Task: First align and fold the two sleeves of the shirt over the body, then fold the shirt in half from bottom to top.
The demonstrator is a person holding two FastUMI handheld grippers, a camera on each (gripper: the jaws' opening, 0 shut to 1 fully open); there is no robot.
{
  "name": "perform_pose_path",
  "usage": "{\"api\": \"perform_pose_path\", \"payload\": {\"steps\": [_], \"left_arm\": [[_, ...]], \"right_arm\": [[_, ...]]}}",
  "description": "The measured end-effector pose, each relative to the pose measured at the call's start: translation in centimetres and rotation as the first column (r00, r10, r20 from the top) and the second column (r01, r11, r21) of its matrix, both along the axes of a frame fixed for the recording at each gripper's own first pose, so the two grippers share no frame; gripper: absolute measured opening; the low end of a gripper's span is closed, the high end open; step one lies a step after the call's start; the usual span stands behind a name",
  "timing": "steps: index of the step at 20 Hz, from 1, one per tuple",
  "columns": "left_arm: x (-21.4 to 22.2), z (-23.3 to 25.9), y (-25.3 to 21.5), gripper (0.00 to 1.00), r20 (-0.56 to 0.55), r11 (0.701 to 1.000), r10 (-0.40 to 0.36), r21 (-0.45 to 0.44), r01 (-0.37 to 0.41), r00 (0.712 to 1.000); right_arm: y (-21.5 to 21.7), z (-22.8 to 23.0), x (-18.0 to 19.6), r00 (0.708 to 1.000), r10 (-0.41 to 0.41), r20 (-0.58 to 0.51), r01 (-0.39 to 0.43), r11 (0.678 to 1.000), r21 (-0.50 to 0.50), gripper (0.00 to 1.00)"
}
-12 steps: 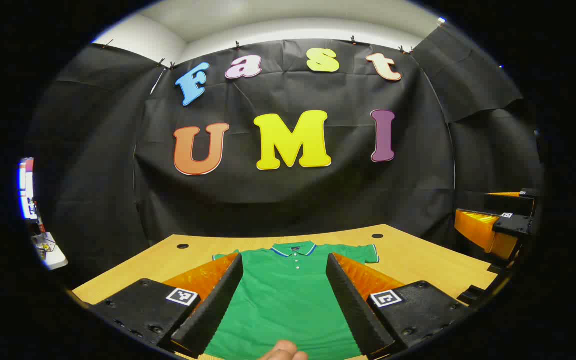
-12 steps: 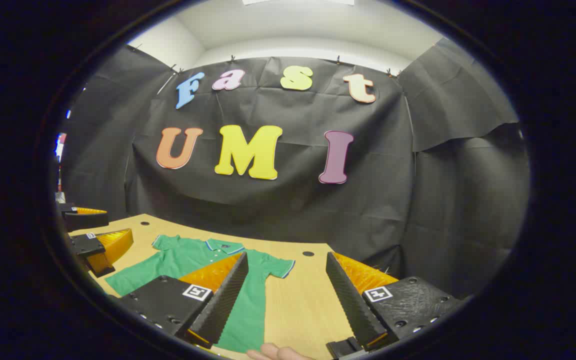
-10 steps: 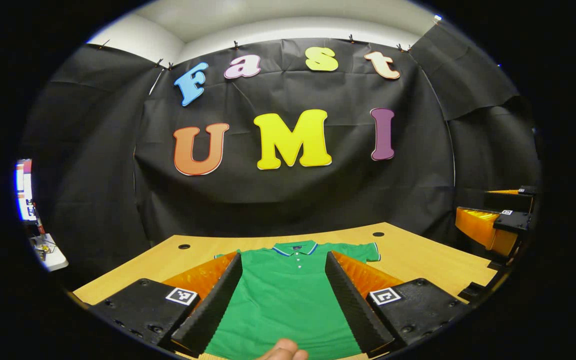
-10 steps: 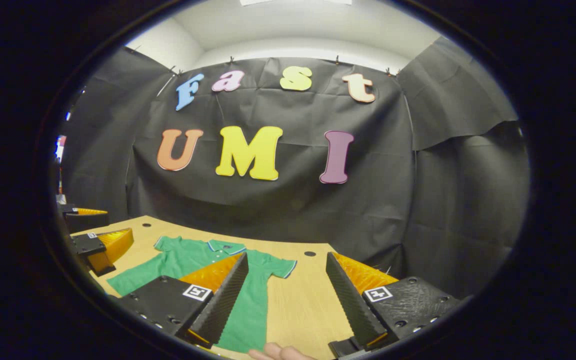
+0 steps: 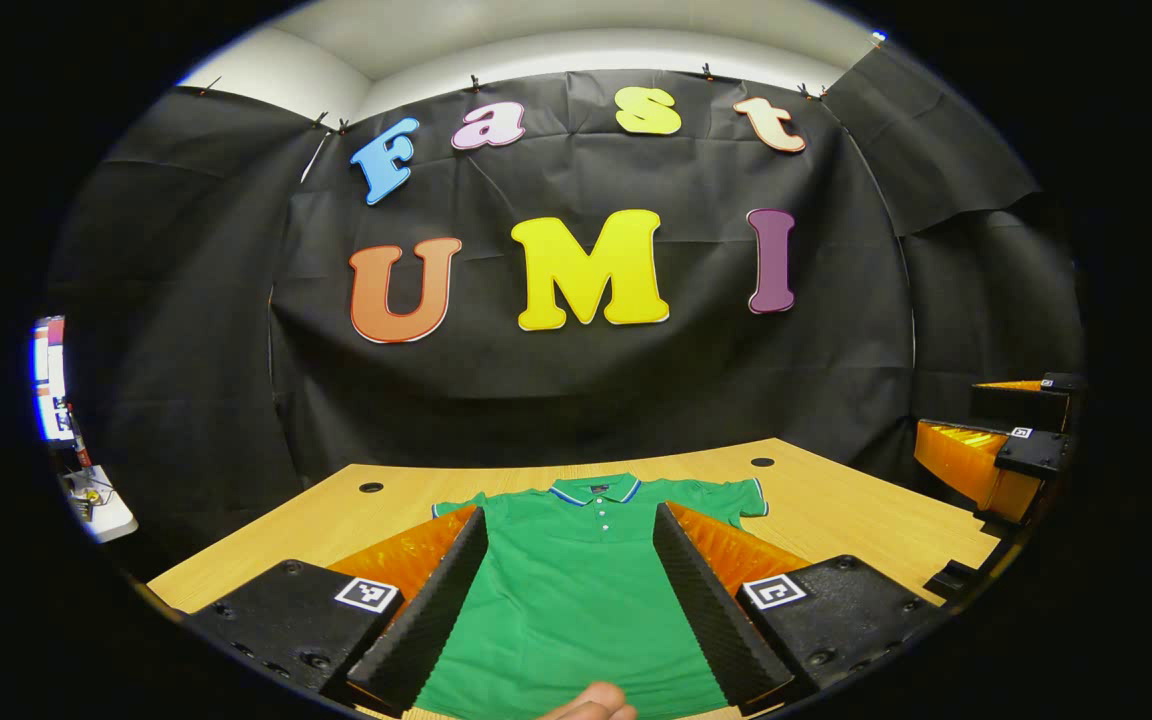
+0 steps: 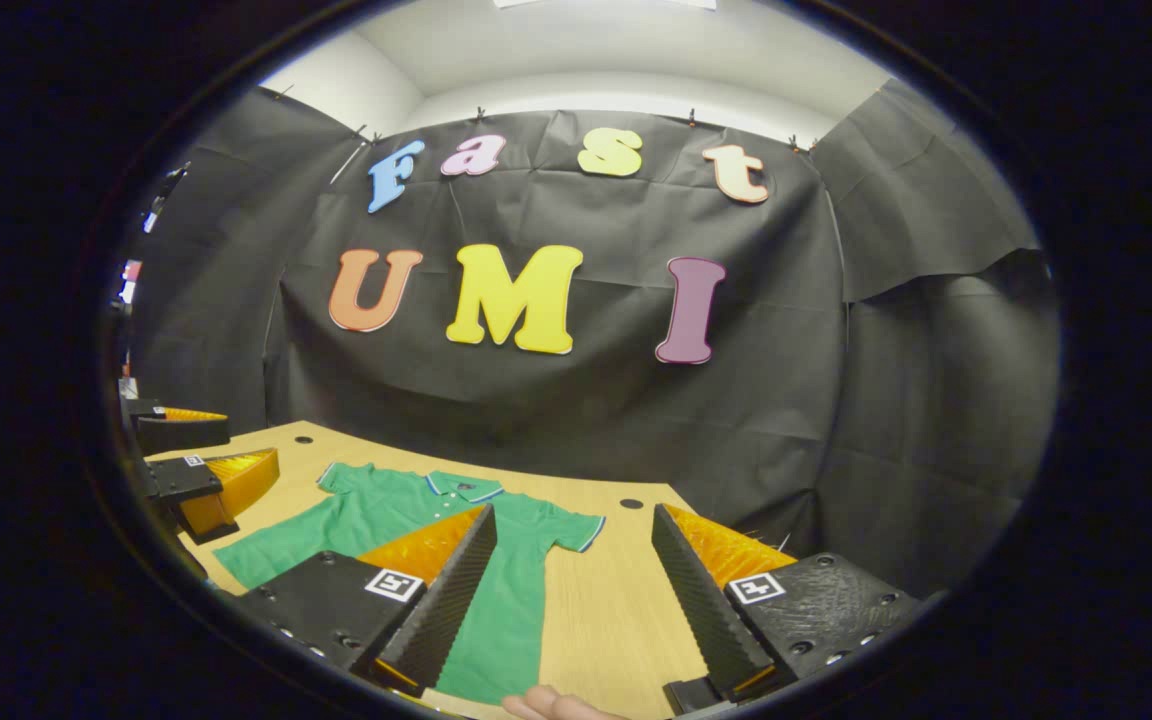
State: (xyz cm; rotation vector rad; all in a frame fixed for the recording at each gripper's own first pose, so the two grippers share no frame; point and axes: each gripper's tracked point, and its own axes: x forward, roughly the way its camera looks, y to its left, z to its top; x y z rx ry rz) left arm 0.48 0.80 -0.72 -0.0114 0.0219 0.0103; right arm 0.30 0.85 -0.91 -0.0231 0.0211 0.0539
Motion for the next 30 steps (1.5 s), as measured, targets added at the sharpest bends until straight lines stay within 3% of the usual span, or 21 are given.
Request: {"api": "perform_pose_path", "payload": {"steps": [3,6,9,14,17,20,22,24,27,29,30], "left_arm": [[0.3,-0.2,0.3,1.0,-0.002,0.999,0.016,-0.028,-0.017,1.0],[0.5,-0.6,0.2,1.0,-0.011,0.999,0.011,-0.046,-0.012,1.0],[1.0,-0.6,0.7,1.0,-0.004,0.999,0.027,-0.032,-0.027,1.0],[1.9,-1.7,1.6,1.0,-0.025,0.997,0.049,-0.058,-0.05,0.999],[2.6,-2.4,2.6,1.0,-0.04,0.996,0.068,-0.061,-0.07,0.997],[3.1,-3.0,3.4,1.0,-0.044,0.995,0.088,-0.046,-0.09,0.995],[3.5,-3.4,3.7,1.0,-0.051,0.995,0.092,-0.044,-0.094,0.994],[4.0,-4.5,3.9,1.0,-0.079,0.994,0.094,-0.042,-0.097,0.992],[4.5,-5.6,4.5,1.0,-0.114,0.993,0.114,-0.024,-0.118,0.987],[4.8,-6.1,4.7,1.0,-0.124,0.992,0.12,-0.017,-0.123,0.985],[4.9,-6.2,4.9,1.0,-0.128,0.992,0.125,-0.016,-0.128,0.984]], "right_arm": [[0.4,0.0,1.3,1.0,0.015,-0.012,-0.015,1.0,0.017,0.96],[0.0,0.7,5.2,1.0,0.001,-0.015,-0.001,0.998,0.057,0.94],[-0.1,0.0,11.6,0.997,-0.002,-0.074,0.009,0.995,0.096,0.96],[-0.6,-4.5,24.1,0.979,-0.027,-0.204,0.025,1.0,-0.011,0.95],[-1.3,-10.1,30.4,0.944,-0.06,-0.326,0.05,0.998,-0.039,0.96],[-2.5,-16.5,34.6,0.879,-0.083,-0.469,0.085,0.996,-0.017,0.94],[-3.0,-19.4,36.5,0.847,-0.09,-0.525,0.101,0.995,-0.007,0.92],[-2.6,-20.8,38.1,0.834,-0.076,-0.547,0.086,0.996,-0.007,0.96],[-2.3,-22.4,39.3,0.802,-0.091,-0.59,0.103,0.995,-0.013,0.92],[-1.4,-22.9,40.1,0.8,-0.055,-0.598,0.084,0.996,0.02,0.84],[-1.0,-22.9,39.9,0.794,-0.035,-0.606,0.076,0.996,0.042,0.71]]}}
